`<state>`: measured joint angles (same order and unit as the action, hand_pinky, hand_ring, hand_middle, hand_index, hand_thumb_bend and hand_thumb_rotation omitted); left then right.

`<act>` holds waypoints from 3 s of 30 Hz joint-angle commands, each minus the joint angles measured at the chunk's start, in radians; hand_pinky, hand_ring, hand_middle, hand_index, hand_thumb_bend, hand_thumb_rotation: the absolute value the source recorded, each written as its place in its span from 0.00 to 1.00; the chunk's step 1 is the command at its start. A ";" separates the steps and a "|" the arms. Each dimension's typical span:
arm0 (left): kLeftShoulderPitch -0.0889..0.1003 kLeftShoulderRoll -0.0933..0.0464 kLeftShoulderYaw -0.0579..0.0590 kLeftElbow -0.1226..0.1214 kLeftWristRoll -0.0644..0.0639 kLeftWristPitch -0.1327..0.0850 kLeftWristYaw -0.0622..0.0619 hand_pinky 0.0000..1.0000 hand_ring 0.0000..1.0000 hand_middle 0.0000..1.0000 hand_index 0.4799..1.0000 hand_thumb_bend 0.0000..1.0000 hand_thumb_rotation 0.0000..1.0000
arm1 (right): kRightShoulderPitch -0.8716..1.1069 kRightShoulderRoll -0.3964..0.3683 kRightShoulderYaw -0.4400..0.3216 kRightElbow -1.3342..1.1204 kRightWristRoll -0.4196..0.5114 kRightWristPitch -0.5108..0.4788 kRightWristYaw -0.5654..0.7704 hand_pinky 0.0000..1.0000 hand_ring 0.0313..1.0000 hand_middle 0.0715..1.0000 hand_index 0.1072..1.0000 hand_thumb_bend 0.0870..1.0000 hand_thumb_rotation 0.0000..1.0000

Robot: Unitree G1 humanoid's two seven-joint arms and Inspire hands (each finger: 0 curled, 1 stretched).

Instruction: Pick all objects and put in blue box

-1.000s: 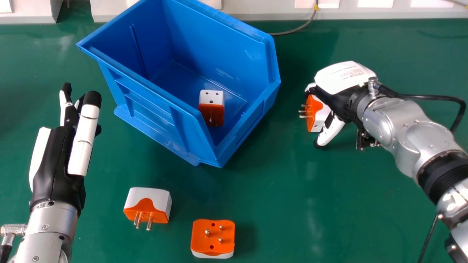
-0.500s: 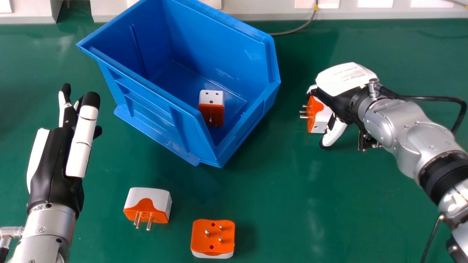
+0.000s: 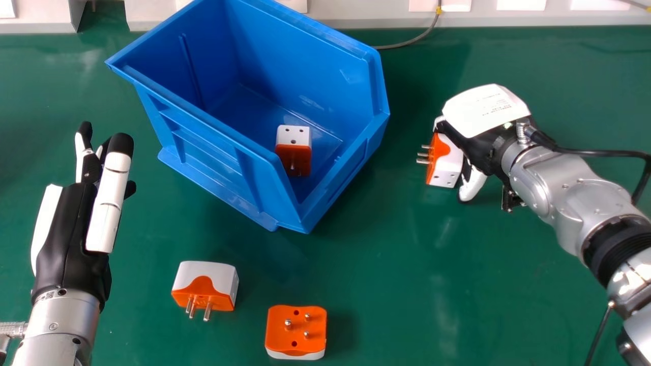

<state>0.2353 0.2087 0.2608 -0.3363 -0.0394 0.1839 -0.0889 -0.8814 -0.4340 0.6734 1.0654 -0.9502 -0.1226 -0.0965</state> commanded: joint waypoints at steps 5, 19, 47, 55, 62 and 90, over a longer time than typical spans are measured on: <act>0.011 0.007 0.007 -0.043 -0.002 -0.011 -0.002 0.90 0.98 0.98 1.00 0.62 1.00 | -0.031 -0.033 0.011 0.014 -0.014 -0.054 -0.092 0.45 0.50 0.51 0.49 0.49 0.03; 0.017 0.006 0.003 -0.060 0.004 -0.001 0.002 0.90 0.98 0.98 1.00 0.62 1.00 | -0.021 -0.006 -0.010 0.024 0.021 -0.018 -0.085 0.18 0.42 0.45 0.43 0.48 0.00; -0.001 0.003 0.000 -0.050 0.001 0.014 0.007 0.89 0.97 0.98 1.00 0.63 1.00 | -0.052 0.009 -0.033 0.041 0.078 0.002 0.038 0.09 0.23 0.44 0.41 0.48 0.00; 0.000 0.001 -0.002 -0.056 0.004 0.017 0.009 0.89 0.97 0.98 1.00 0.63 1.00 | -0.059 0.014 -0.028 0.025 0.072 0.032 0.084 0.25 0.35 0.46 0.40 0.47 0.00; 0.001 0.002 -0.001 -0.053 0.004 0.014 0.008 0.89 0.97 0.98 1.00 0.63 1.00 | -0.063 0.011 -0.018 0.011 0.062 0.047 0.106 0.31 0.40 0.48 0.40 0.47 0.01; 0.000 0.000 -0.001 -0.051 0.006 0.015 0.012 0.89 0.97 0.98 1.00 0.63 1.00 | -0.070 0.023 -0.018 0.010 0.083 0.071 0.171 0.50 0.62 0.64 0.48 0.50 0.17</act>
<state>0.2392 0.2075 0.2582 -0.3662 -0.0378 0.2068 -0.0830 -0.9336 -0.4053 0.6559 1.0795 -0.8682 -0.0560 0.0612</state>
